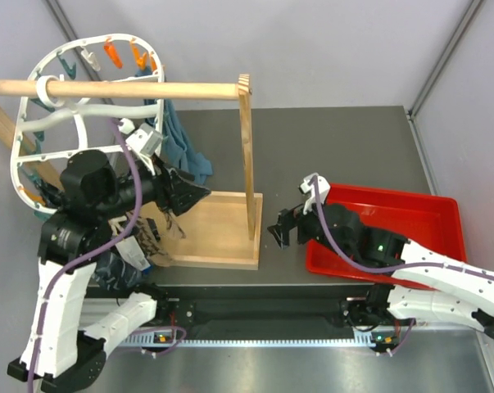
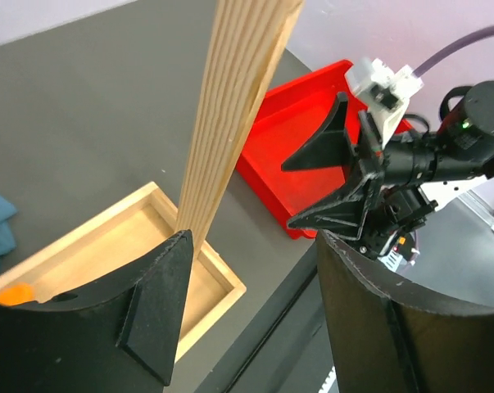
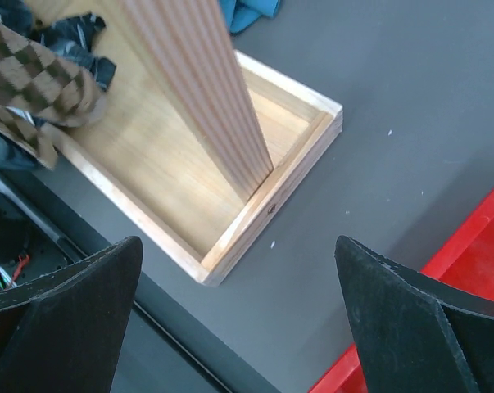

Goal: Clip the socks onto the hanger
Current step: Reset both arms

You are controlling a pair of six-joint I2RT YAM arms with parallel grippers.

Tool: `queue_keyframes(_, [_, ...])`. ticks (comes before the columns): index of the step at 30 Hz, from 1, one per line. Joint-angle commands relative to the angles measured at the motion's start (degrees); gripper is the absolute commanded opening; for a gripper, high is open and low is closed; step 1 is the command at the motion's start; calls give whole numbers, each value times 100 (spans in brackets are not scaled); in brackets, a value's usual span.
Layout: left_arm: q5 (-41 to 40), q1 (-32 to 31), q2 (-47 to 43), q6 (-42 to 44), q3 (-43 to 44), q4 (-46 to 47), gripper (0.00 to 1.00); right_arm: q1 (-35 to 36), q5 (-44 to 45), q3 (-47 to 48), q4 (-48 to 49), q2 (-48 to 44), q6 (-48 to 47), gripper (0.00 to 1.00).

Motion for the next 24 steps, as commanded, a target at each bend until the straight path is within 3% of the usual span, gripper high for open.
queue_keyframes(1, [169,22,-68,-160,-463,901,66,-285,-216,-197,152,-176,151,100])
queue_keyframes(4, [-51,4,-244,-248,-912,1288,68,-514,-348,-399,222,-150,397,100])
queue_keyframes(9, [-192,-294,10,-468,-825,1577,67,-778,-647,-664,521,-71,669,100])
queue_keyframes(12, [-770,-637,-42,-433,-964,1579,67,-874,-674,-664,495,35,836,100])
queue_keyframes(17, [-1343,-769,-507,-723,-1798,1675,68,-901,-139,-752,258,-44,1118,100])
queue_keyframes(24, [-1484,-761,-1360,-1400,-2600,2255,70,-936,82,-919,117,-325,1312,100])
